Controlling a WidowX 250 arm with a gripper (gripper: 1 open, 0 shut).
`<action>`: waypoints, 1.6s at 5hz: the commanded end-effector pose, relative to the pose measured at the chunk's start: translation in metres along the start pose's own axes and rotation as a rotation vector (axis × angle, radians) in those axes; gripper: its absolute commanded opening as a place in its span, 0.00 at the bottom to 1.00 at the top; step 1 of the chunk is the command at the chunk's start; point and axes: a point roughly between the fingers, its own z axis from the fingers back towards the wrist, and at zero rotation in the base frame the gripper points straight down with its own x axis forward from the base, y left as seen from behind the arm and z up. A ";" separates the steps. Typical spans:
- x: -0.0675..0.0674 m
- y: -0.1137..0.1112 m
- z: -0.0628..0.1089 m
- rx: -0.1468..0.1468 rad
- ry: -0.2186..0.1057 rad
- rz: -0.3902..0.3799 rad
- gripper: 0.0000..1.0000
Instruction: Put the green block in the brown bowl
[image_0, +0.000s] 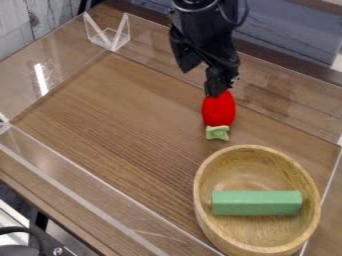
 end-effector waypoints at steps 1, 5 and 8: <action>0.001 -0.005 0.010 0.025 -0.059 0.032 1.00; 0.022 -0.001 -0.017 0.100 -0.086 0.164 1.00; 0.019 0.017 -0.008 0.114 -0.128 0.182 1.00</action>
